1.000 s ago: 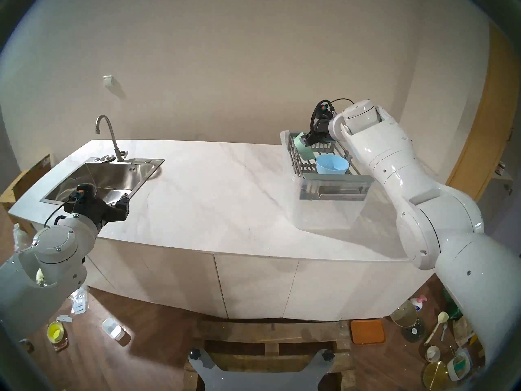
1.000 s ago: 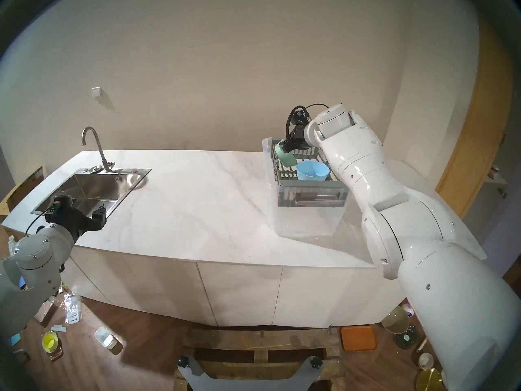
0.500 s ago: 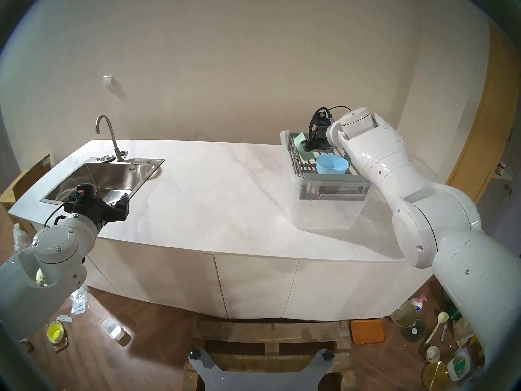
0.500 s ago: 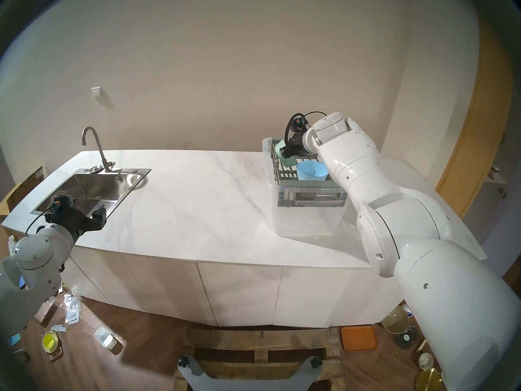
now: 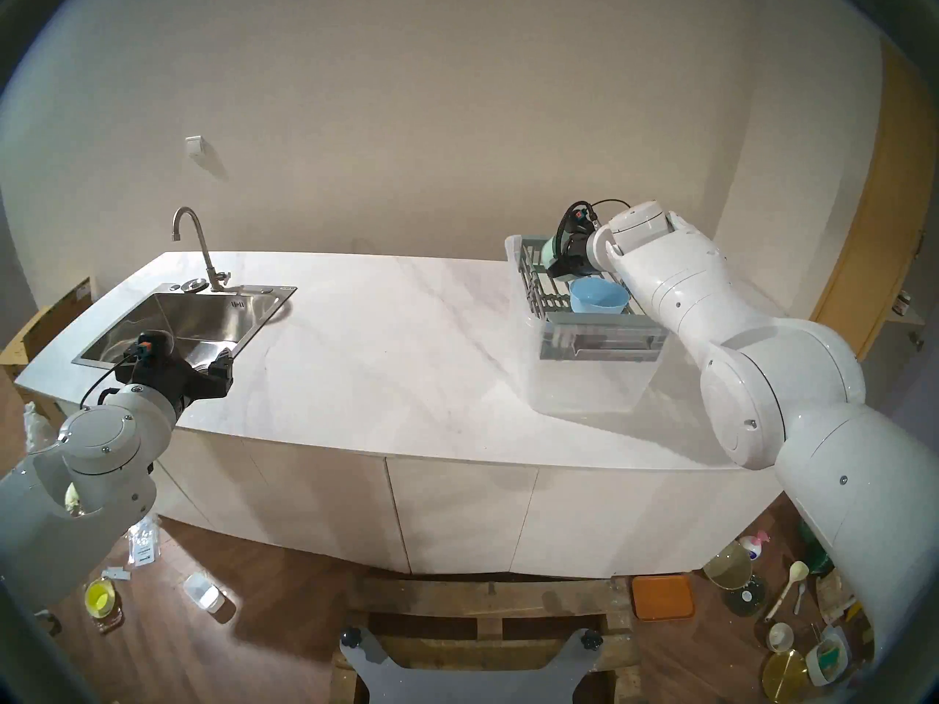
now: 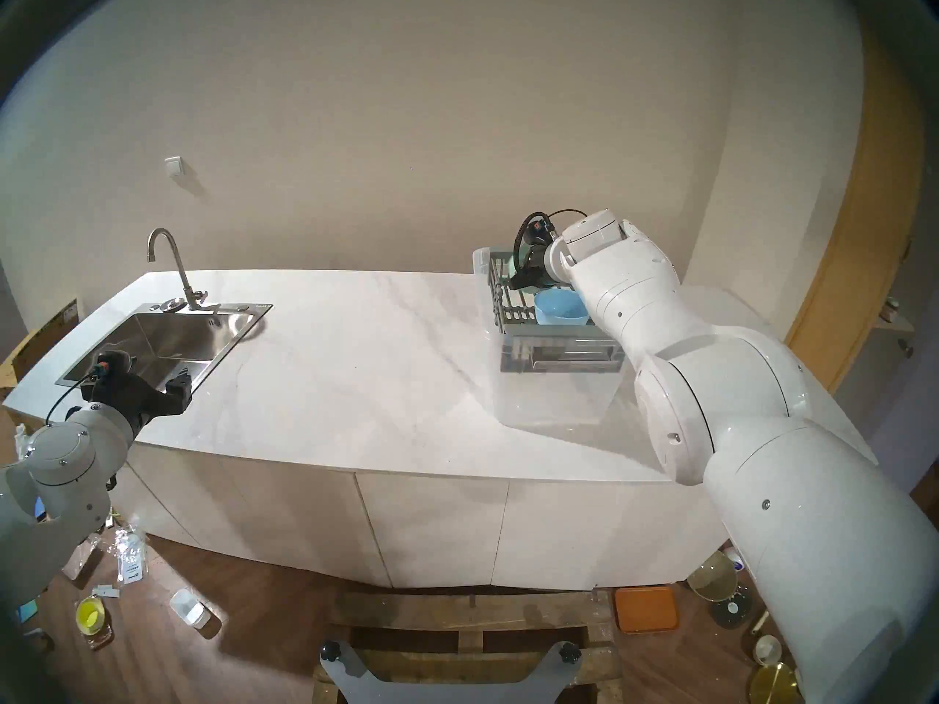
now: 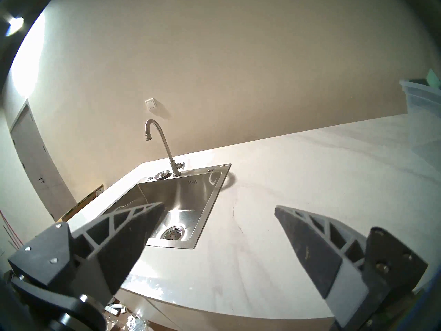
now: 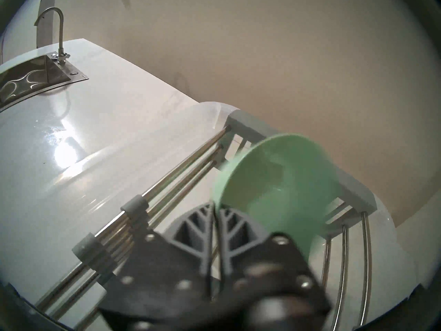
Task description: Place the plate or bowl neatly into the plate slot of the drying rack
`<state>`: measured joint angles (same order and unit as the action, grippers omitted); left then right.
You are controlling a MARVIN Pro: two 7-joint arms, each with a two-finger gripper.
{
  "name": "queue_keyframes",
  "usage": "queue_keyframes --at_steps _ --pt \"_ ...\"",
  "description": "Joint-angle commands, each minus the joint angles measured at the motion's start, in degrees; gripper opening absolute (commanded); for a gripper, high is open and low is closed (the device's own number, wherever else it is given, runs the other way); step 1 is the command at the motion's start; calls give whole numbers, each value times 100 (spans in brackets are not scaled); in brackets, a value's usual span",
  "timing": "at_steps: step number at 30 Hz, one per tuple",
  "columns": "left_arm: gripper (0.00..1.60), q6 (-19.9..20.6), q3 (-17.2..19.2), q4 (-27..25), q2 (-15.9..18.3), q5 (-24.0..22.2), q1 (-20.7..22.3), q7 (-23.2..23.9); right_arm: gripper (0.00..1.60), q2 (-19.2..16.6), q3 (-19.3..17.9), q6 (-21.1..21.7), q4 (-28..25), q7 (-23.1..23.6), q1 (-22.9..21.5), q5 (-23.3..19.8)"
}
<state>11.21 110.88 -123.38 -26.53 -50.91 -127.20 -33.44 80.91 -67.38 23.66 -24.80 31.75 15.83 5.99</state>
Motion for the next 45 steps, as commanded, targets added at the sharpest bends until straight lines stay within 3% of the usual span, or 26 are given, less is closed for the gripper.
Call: queue_keyframes --at_steps 1,21,38,39,41,42,43,44,45 --pt "160 -49 102 -75 15 38 62 -1 0 91 -54 -188 86 -114 -412 -13" --pt "160 -51 105 -77 13 42 60 1 0 121 268 -614 791 -110 -825 335" --pt "160 -51 105 -77 13 42 60 1 0 239 342 -857 1068 -75 -943 442" --pt "160 -50 105 -77 13 42 60 1 33 242 345 -868 1069 -75 -952 451" --pt "160 -50 104 -76 13 41 61 1 73 240 349 -879 1055 -79 -977 465" --pt "160 -50 103 -76 14 41 62 0 73 239 348 -880 1044 -100 -991 471" --pt "160 -50 103 -76 14 41 62 0 102 238 349 -878 1041 -105 -1005 479" --pt "160 -50 103 -76 14 41 62 0 102 237 347 -880 1041 -105 -1020 488" --pt "160 -50 103 -76 14 41 62 0 127 235 346 -879 1041 -100 -1031 492"
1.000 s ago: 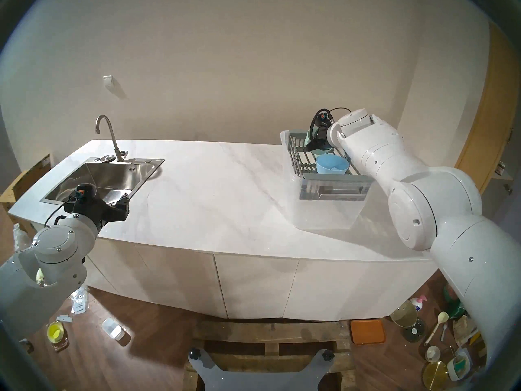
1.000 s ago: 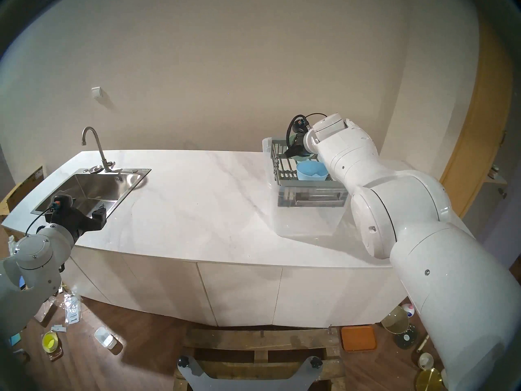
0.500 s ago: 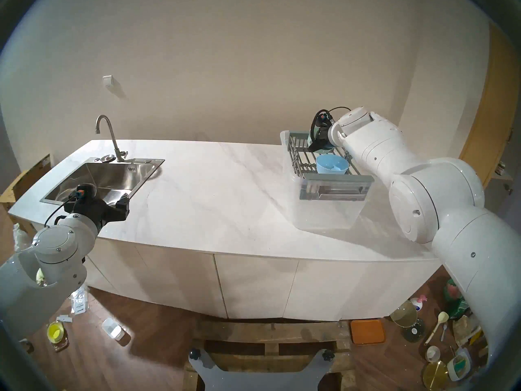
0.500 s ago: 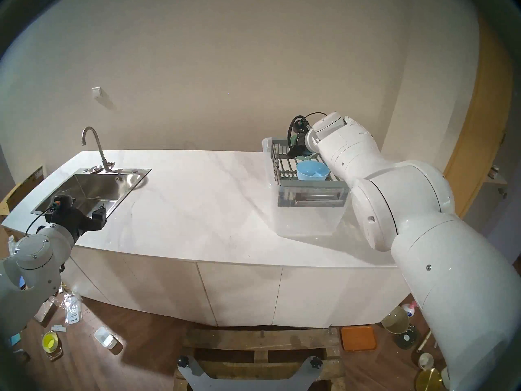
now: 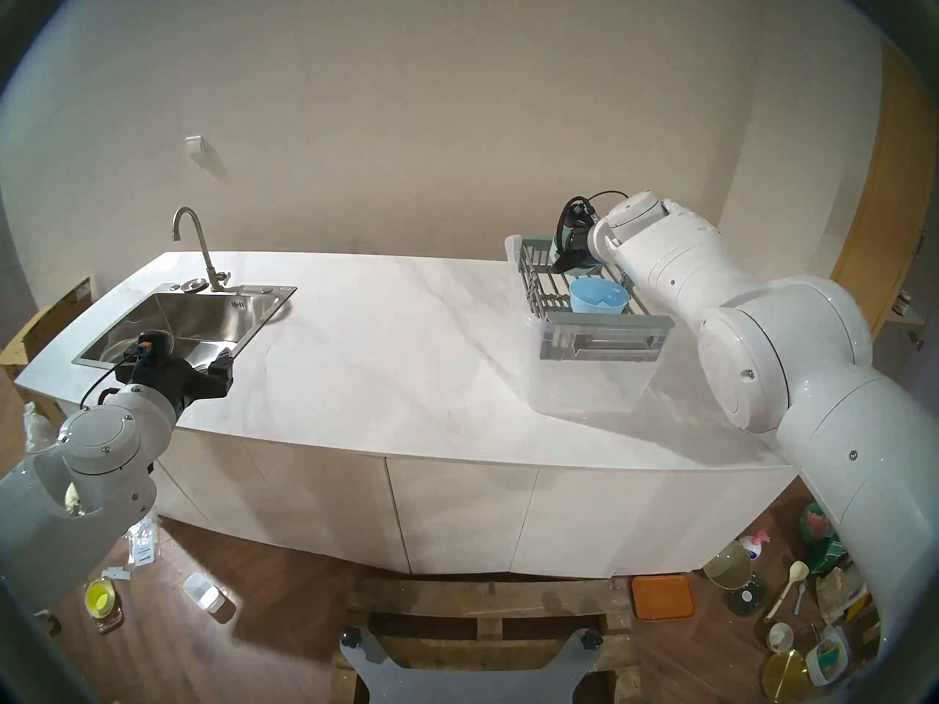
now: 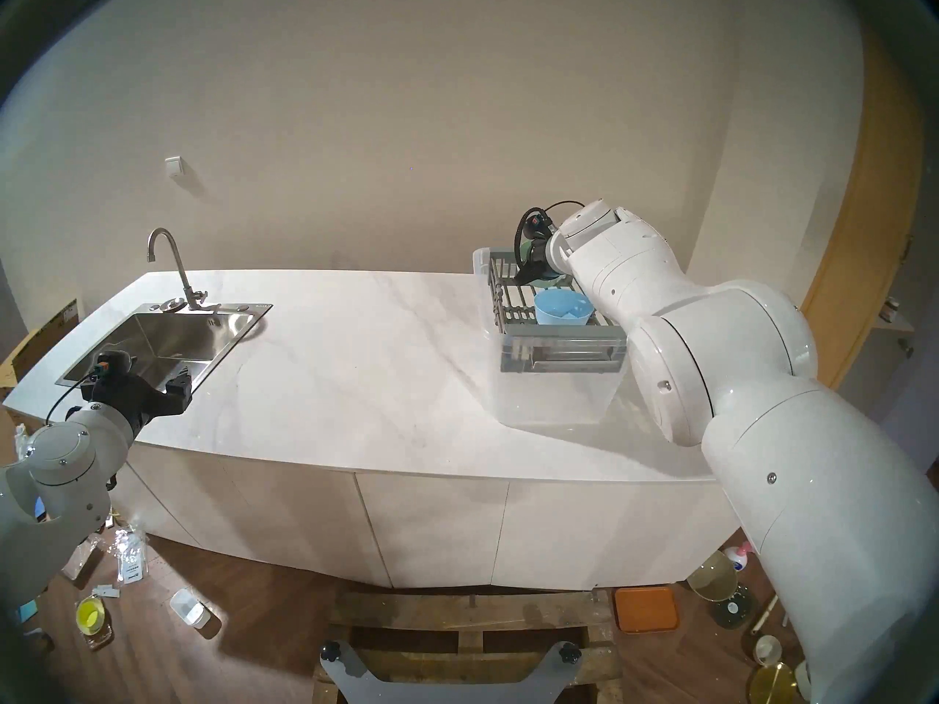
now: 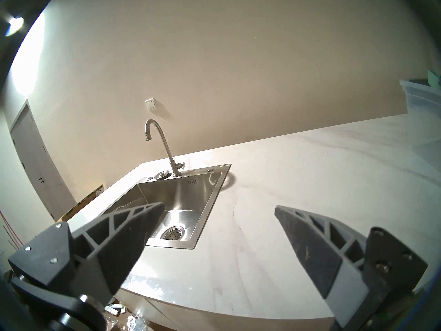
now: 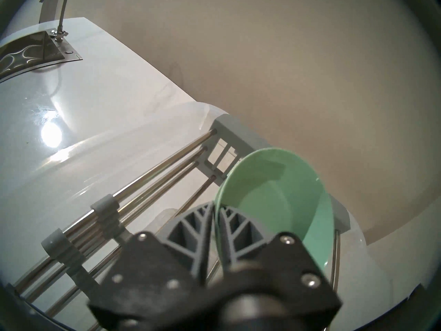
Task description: Place the plate or bowl neatly into the plate slot of the drying rack
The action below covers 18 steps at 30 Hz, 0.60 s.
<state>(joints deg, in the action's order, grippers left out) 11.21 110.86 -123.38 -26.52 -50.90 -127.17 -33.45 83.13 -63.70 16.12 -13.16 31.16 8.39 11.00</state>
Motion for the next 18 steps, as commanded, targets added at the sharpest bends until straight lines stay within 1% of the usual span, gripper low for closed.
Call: queue_keyframes --at_steps 1,2,8,13,16,18 --pt "160 -50 105 -76 13 40 59 1 156 11 -20 -128 -124 -37 -294 -2" --pt "160 -50 106 -76 12 40 58 2 160 9 -19 -131 -123 -31 -300 5" --pt "160 -50 106 -76 12 41 58 2 160 -12 -61 -100 -175 -41 -343 8" --pt "160 -45 96 -72 17 34 66 -3 160 -85 -259 -55 -295 -170 -473 -99" --pt "160 -42 88 -68 21 29 71 -5 160 -180 -398 -180 -444 -305 -513 -155" --pt "160 -40 83 -65 23 27 74 -5 160 -286 -430 -404 -617 -452 -427 -107"
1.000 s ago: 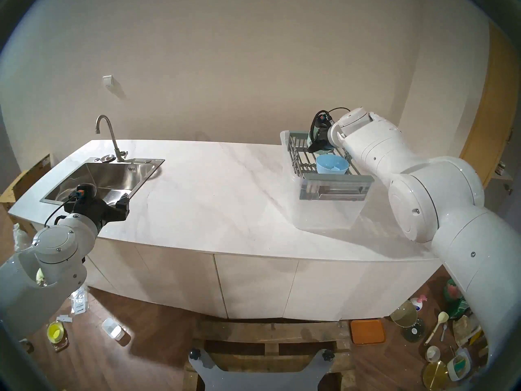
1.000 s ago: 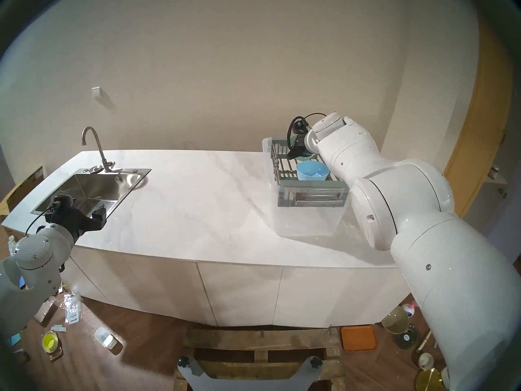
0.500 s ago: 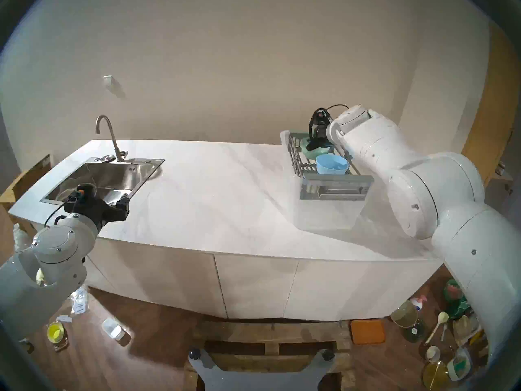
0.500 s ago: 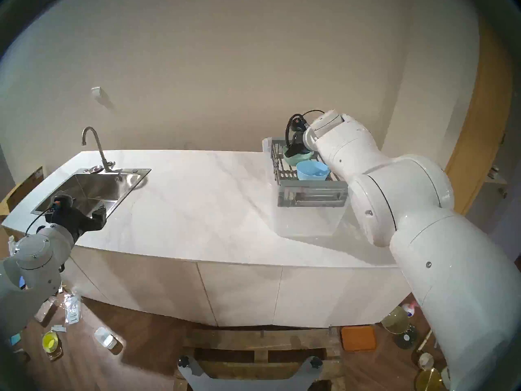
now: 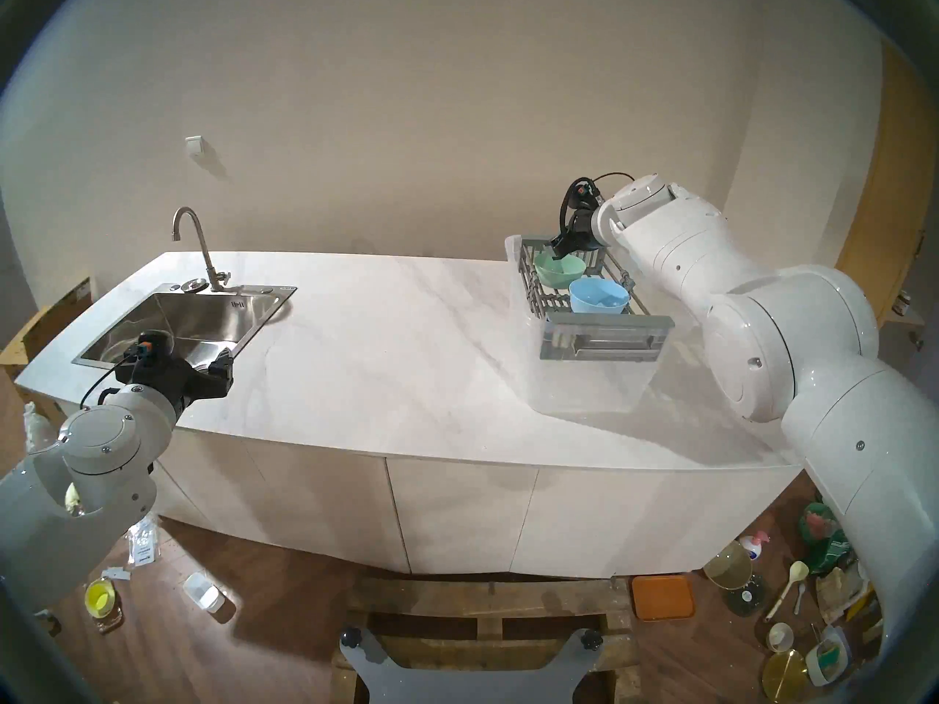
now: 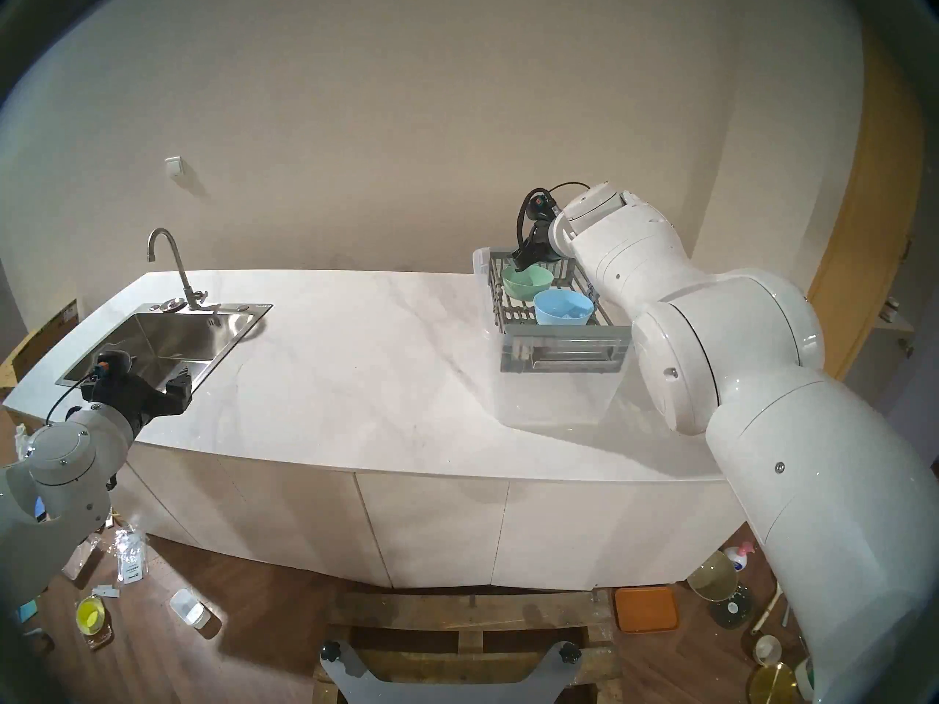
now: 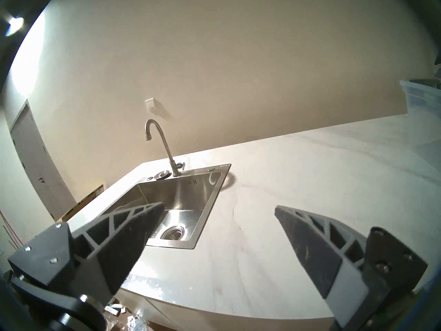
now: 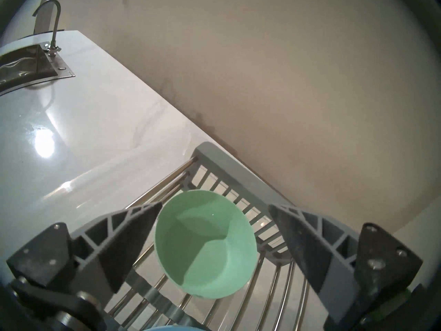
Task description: Place the plate or bowl neatly into the plate slot of the drying rack
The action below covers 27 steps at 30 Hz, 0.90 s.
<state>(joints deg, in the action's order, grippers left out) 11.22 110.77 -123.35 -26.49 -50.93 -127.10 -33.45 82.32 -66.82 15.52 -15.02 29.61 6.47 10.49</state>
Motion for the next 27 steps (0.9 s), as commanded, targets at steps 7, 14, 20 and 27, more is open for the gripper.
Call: queue_keyframes --at_steps 7,14,20,27 --pt "160 -34 63 -54 28 20 82 -9 160 -750 -759 -418 -888 -575 10 -314" --pt "160 -32 34 -43 35 17 100 -13 160 -1417 -1419 -439 -1257 -683 265 -403" --pt "160 -32 15 -37 38 16 114 -16 160 -1712 -1898 -472 -1617 -595 599 -497" --pt "160 -31 -22 -23 45 15 137 -20 160 -1735 -2558 -571 -2529 -512 1389 -634"
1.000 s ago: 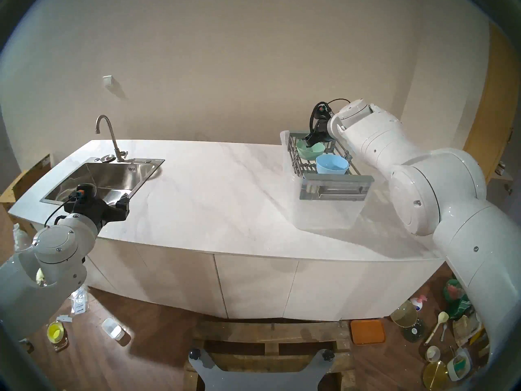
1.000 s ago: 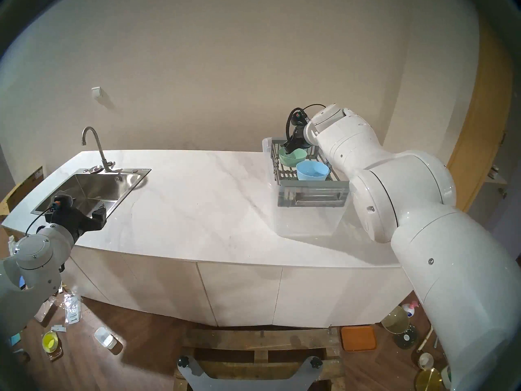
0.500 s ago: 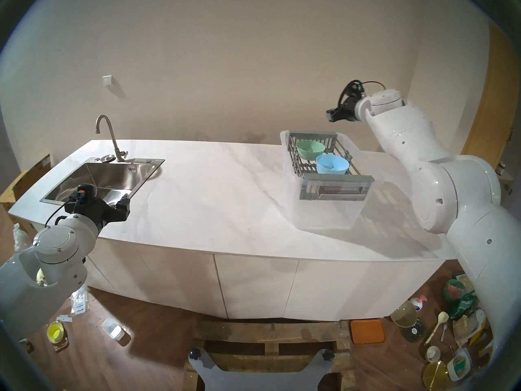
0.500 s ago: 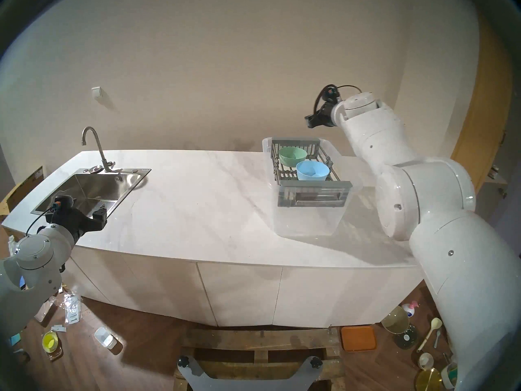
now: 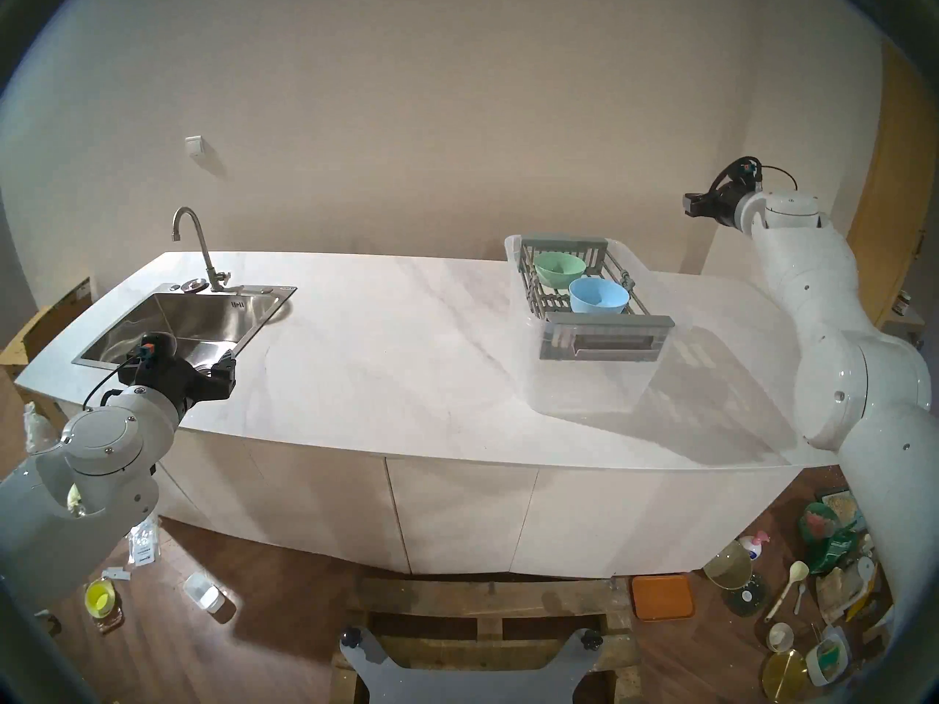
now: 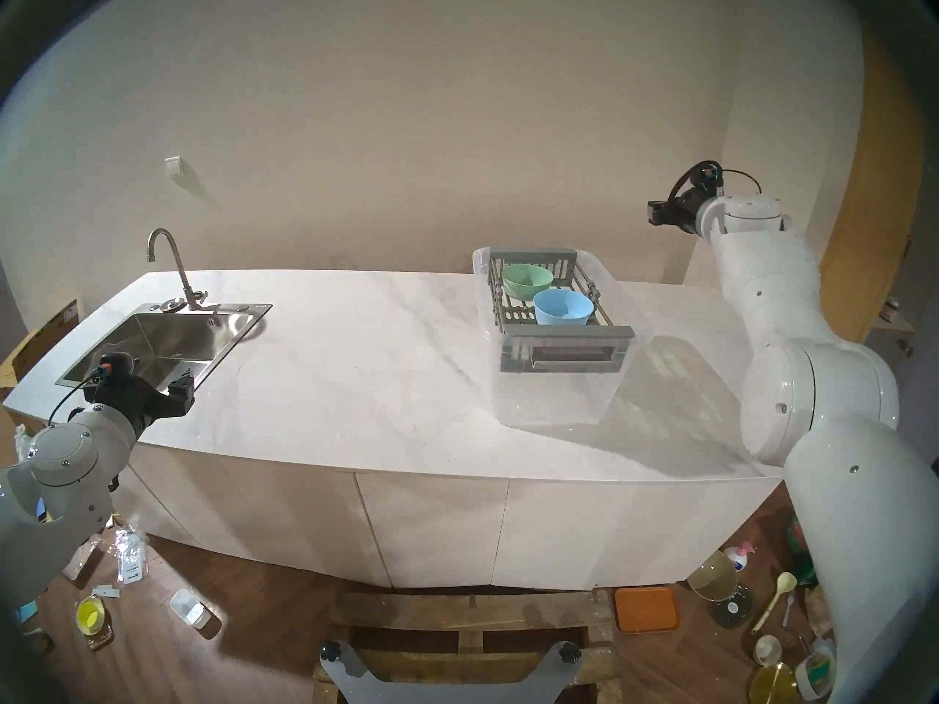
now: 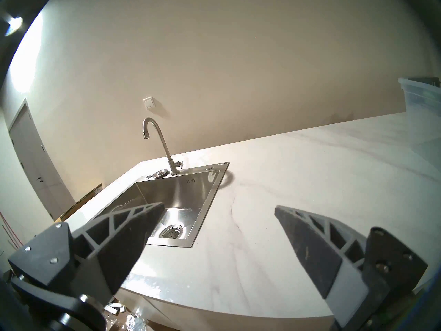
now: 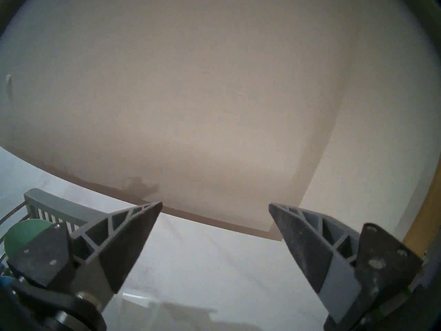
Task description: Place the plate or bowl neatly into the plate slot of the drying rack
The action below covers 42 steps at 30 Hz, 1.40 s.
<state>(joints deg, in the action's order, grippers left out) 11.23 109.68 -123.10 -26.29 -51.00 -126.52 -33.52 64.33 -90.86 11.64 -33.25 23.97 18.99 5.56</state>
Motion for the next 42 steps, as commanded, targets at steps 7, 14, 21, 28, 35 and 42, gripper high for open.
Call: queue_keyframes --at_steps 7,14,21,28,35,42 --pt "160 -33 72 -42 27 23 96 -15 160 179 -605 -190 -1846 52 920 -235" --pt "160 -35 67 -42 27 25 115 -22 160 309 -1053 -83 -3038 -60 1802 -305" --pt "160 -37 72 -48 23 28 123 -30 160 591 -1523 52 -4290 -271 2708 -286" --pt "160 -41 89 -61 15 37 116 -37 160 1245 -2043 372 -5578 -540 3384 -35" --pt "160 -45 142 -85 -8 55 76 -25 160 1966 -2249 1019 -6949 -990 4095 533" --pt "160 -50 217 -105 -27 70 6 15 160 2250 -2230 1670 -7474 -1050 4235 963"
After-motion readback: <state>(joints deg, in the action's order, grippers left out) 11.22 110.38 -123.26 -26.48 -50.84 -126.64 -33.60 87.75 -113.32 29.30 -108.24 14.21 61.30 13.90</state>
